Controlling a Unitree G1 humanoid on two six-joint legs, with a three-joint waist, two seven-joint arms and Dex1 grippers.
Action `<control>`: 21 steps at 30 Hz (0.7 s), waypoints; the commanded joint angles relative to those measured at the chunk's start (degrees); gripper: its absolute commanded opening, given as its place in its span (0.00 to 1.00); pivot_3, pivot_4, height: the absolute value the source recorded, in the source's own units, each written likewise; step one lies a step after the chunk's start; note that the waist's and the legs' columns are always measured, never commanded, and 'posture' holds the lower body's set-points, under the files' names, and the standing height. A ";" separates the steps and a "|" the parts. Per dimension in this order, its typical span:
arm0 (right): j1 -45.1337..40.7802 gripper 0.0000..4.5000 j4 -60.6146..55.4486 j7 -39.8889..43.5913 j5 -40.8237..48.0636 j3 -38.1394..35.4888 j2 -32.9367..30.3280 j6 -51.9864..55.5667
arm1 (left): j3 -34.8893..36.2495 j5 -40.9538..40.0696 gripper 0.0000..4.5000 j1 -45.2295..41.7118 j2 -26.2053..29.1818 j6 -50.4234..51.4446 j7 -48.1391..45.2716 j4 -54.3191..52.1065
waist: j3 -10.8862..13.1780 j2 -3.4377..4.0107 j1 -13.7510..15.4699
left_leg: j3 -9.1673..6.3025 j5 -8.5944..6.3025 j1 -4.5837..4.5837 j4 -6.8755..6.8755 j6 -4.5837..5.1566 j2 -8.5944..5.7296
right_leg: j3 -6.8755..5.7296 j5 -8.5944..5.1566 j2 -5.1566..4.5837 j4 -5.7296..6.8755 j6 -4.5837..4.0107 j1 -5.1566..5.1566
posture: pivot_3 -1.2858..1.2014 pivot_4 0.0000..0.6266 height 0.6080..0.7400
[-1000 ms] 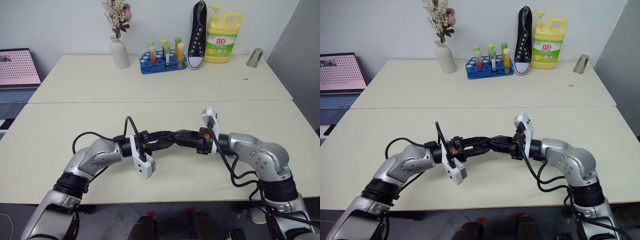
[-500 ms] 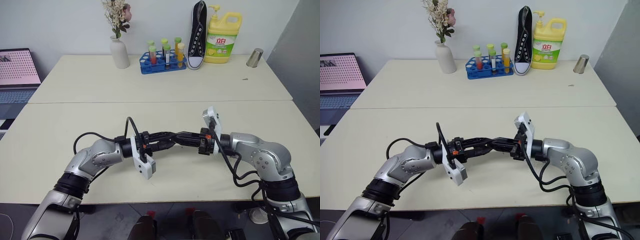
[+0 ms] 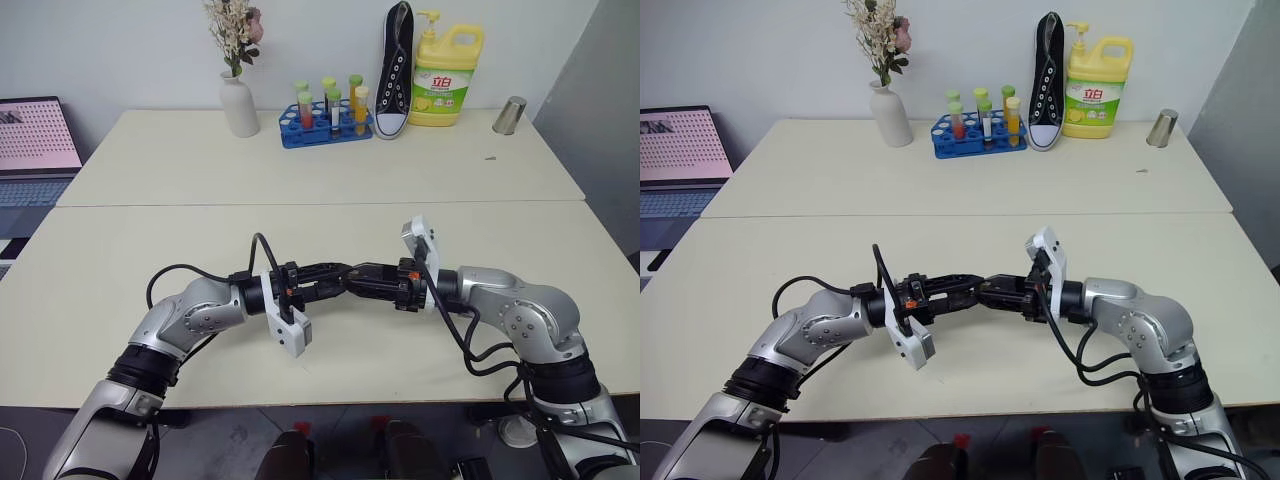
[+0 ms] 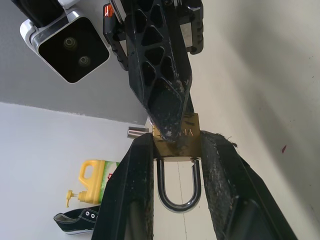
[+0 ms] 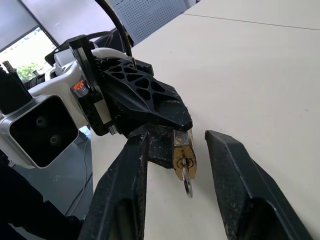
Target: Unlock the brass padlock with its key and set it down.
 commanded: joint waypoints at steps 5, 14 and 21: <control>-0.66 0.41 -0.95 0.50 -0.02 -0.37 0.25 -0.83 | 0.89 -1.36 0.21 -0.85 -0.13 0.22 0.92 -1.00 | 0.00 0.00 0.00 | 0.00 0.00 0.00 0.00 0.00 0.00 | 0.00 0.00 0.00 0.00 0.00 0.00 | 0.52 0.24 1.00; -0.40 0.04 -1.15 0.64 -0.11 -0.71 0.78 -0.87 | 0.89 -1.52 0.21 -0.65 -0.30 0.45 0.95 -1.21 | 0.00 0.00 0.01 | 0.00 0.00 0.00 0.00 0.00 -0.01 | 0.00 0.00 0.00 0.00 0.00 0.00 | 0.52 0.24 1.00; -0.59 0.04 -1.11 0.81 -0.01 -0.97 1.03 -0.96 | 1.55 -1.28 0.21 -0.39 -0.63 0.97 1.73 -1.19 | 0.00 0.00 0.00 | 0.00 0.00 0.00 0.00 0.00 0.00 | 0.00 0.00 0.00 0.00 0.00 0.00 | 0.52 0.24 1.00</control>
